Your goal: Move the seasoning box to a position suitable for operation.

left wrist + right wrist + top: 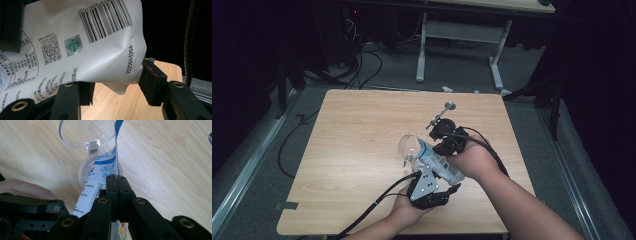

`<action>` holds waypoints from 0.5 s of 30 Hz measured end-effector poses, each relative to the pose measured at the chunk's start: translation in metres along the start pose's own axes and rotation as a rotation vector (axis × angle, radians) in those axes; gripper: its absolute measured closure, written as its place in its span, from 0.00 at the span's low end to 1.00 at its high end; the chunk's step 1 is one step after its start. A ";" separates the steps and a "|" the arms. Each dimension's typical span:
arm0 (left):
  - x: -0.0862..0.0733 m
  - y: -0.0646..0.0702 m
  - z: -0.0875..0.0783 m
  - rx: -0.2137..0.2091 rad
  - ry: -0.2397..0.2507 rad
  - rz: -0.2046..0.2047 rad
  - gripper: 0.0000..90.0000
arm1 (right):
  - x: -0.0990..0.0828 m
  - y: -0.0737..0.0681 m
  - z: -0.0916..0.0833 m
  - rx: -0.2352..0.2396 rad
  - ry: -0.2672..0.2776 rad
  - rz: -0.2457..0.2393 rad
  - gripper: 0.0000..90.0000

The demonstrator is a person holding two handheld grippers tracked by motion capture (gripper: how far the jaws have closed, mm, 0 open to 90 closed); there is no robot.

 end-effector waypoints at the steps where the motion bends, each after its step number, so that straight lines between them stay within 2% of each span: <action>1: 0.000 0.000 0.000 0.001 0.001 0.000 0.57 | 0.000 0.000 0.000 0.000 0.000 0.000 1.00; 15: 0.000 0.000 -0.001 0.022 -0.001 0.011 0.60 | 0.002 -0.002 0.003 0.006 -0.003 -0.008 1.00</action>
Point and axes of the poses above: each handheld gripper's, and its own axes: z roughly forward along the jaws, x roughly out of its top, y roughly to its right, the point moved 2 cm from there along z, roughly forward along the jaws, and after that the axes turned 3 degrees about z, right-handed, at the moved point
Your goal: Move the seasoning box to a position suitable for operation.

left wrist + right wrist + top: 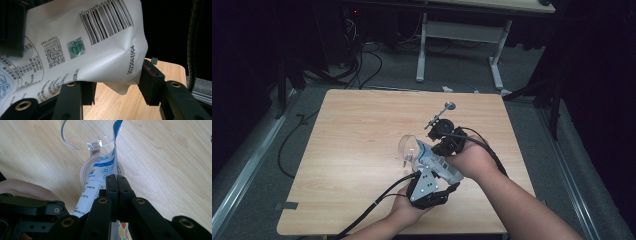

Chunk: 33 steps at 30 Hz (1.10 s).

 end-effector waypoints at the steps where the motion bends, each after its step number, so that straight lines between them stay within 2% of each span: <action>1: 0.000 0.000 0.000 0.000 0.000 -0.002 0.60 | 0.000 0.000 0.001 0.000 -0.001 0.000 1.00; 24: -0.001 0.000 0.001 0.001 -0.001 -0.008 0.60 | 0.000 0.000 0.004 0.003 0.001 0.001 1.00; 33: -0.009 0.003 -0.002 -0.004 -0.023 0.005 0.60 | -0.004 -0.001 0.005 0.012 0.000 0.003 1.00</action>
Point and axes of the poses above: each handheld gripper's, and its own axes: z roughly forward along the jaws, x roughly out of its top, y roughly to its right, the point moved 2 cm from there along z, roughly forward along the jaws, and after that the axes turned 3 degrees about z, right-handed, at the moved point
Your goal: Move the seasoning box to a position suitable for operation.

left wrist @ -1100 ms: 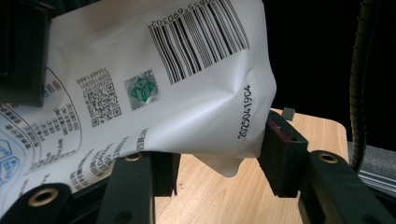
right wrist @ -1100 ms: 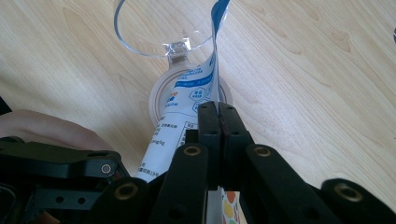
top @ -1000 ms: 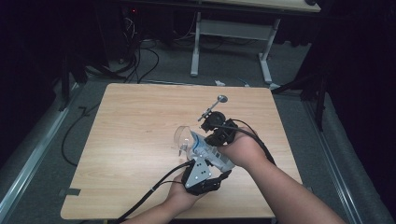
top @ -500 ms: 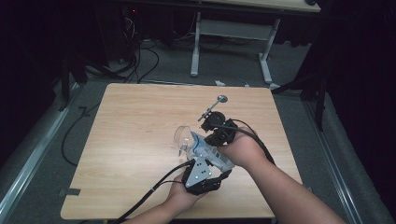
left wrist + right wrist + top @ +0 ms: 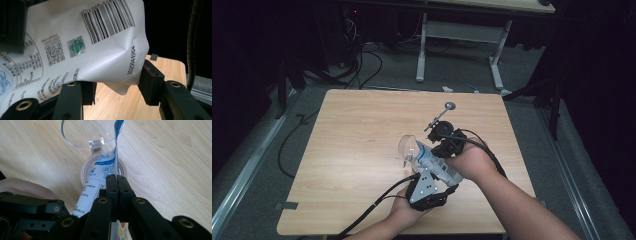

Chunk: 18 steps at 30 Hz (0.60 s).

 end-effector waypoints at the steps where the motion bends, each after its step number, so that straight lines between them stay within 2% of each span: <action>1: -0.001 0.001 0.000 -0.002 -0.002 0.001 0.60 | -0.001 0.000 0.000 0.000 -0.001 -0.002 1.00; 8: -0.009 0.007 -0.003 -0.015 -0.018 0.002 0.59 | -0.008 -0.002 0.001 0.014 -0.011 0.005 1.00; 18: -0.018 0.009 -0.006 -0.019 -0.044 0.010 0.58 | -0.015 -0.003 -0.003 0.020 -0.011 0.012 1.00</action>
Point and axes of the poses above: each handheld gripper's, and its own axes: z roughly forward along the jaws, x roughly out of its top, y roughly to its right, the point moved 2 cm from there along z, roughly forward along the jaws, and after that the axes turned 3 degrees about z, right-handed, at the moved point
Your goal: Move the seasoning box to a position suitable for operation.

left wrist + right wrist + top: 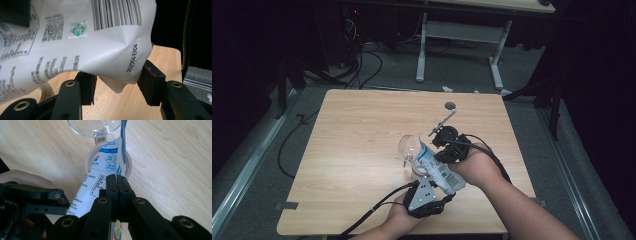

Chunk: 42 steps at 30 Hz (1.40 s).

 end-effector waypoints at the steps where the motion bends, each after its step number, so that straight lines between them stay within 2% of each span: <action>1: -0.002 0.000 0.000 -0.001 -0.006 -0.003 0.58 | 0.000 0.000 0.000 0.000 0.000 -0.002 1.00; 16: -0.019 -0.004 0.000 0.002 -0.042 -0.032 0.59 | -0.007 -0.001 0.001 0.005 -0.007 0.004 1.00; 37: -0.031 -0.010 -0.003 0.018 -0.057 -0.040 0.60 | -0.012 -0.002 -0.001 0.004 -0.009 0.014 1.00; 42: -0.035 -0.012 -0.002 0.016 -0.073 -0.055 0.61 | -0.014 -0.002 -0.002 0.005 -0.005 0.014 1.00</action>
Point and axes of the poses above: each handheld gripper's, and its own axes: z roughly forward along the jaws, x roughly out of its top, y roughly to its right, the point moved 2 cm from there along z, roughly forward along the jaws, and after that the axes turned 3 degrees about z, right-handed, at the moved point
